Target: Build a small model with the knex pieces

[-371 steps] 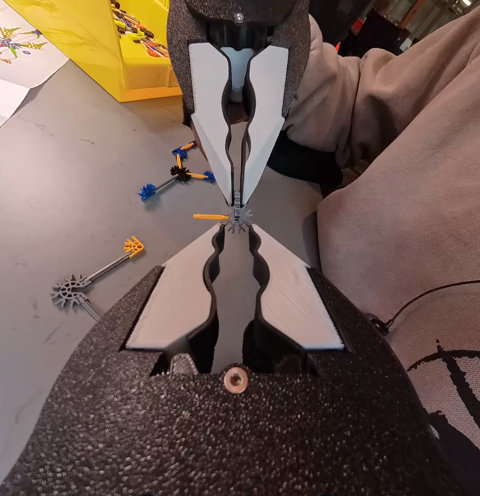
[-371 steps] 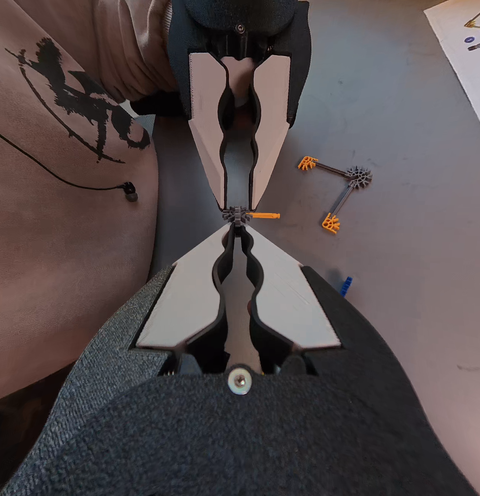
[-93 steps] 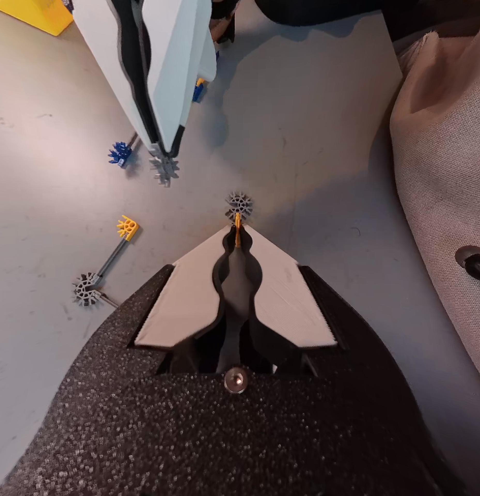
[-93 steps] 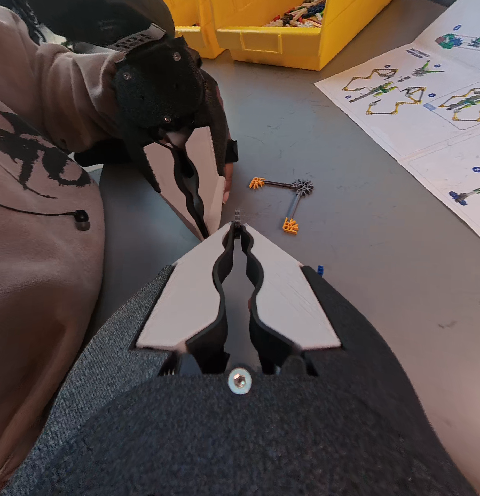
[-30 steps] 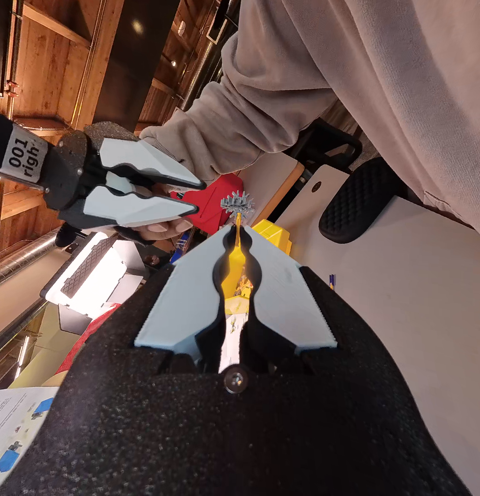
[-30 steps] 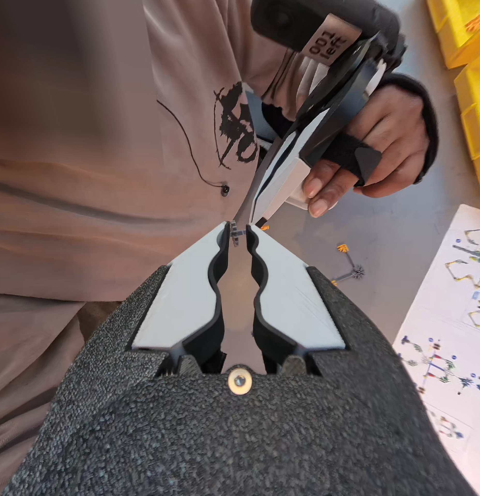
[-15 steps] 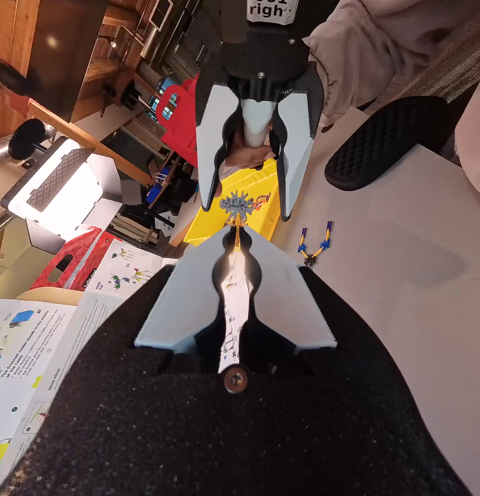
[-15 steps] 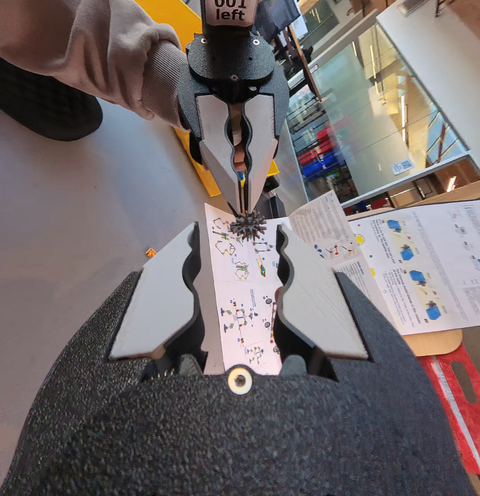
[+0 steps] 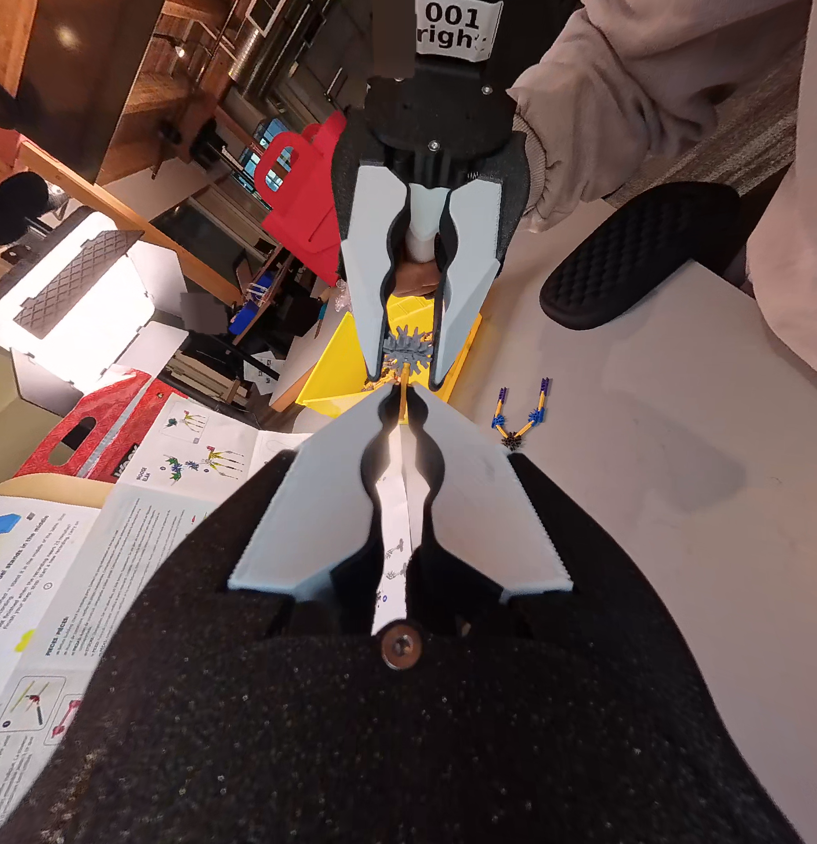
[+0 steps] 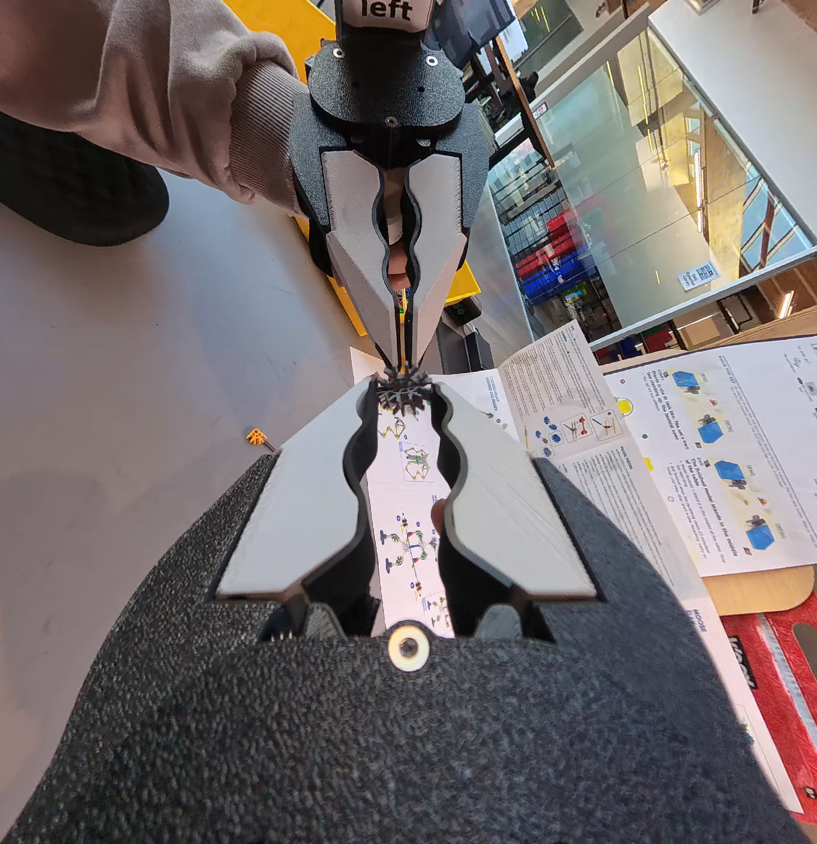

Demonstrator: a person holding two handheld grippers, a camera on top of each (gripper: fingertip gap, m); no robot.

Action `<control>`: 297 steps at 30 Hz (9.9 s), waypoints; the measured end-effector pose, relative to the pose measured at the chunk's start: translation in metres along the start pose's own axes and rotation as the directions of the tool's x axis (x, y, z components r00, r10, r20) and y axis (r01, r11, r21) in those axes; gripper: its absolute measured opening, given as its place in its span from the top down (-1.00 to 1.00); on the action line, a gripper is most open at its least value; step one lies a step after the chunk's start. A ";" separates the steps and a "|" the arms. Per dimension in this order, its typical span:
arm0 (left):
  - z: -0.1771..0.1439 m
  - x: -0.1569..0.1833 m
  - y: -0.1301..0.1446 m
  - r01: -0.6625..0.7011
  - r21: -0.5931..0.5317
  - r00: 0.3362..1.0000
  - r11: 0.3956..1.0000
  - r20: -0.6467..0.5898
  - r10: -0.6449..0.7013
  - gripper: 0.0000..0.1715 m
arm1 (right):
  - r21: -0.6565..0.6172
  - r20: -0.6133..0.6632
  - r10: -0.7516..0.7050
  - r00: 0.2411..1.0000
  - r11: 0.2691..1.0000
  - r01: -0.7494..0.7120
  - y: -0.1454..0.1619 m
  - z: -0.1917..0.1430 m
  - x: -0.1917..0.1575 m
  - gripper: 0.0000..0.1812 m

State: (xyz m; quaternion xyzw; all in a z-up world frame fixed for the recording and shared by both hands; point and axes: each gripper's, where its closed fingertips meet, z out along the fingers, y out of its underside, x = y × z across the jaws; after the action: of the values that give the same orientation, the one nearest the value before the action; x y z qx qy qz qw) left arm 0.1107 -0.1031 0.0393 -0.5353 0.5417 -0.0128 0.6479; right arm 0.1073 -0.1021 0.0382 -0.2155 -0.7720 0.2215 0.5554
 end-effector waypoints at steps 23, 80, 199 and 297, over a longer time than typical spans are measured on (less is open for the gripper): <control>0.020 0.015 0.071 0.208 -0.184 0.977 0.961 -0.018 -0.214 0.97 | -0.004 0.036 0.376 0.926 0.927 -0.376 0.066 0.027 -0.020 0.76; 0.011 0.024 0.164 0.689 -0.121 0.706 0.715 0.335 -0.624 0.96 | -0.047 0.274 0.858 0.434 0.462 -0.885 0.120 0.098 -0.033 0.81; 0.021 0.125 0.171 0.571 -0.537 0.702 0.622 -0.075 -0.709 0.58 | -0.632 0.343 0.731 0.590 0.644 -0.430 0.141 0.066 -0.143 0.98; 0.035 0.128 0.161 0.551 -0.543 0.741 0.633 -0.029 -0.671 0.80 | -0.598 0.392 0.675 0.625 0.703 -0.384 0.140 0.057 -0.142 0.96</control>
State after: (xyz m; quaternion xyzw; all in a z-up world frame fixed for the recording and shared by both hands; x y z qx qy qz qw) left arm 0.0976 -0.0873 -0.1688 -0.8311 0.3807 -0.1532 0.3753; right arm 0.1063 -0.0768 -0.1674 -0.4854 -0.8294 0.2458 0.1269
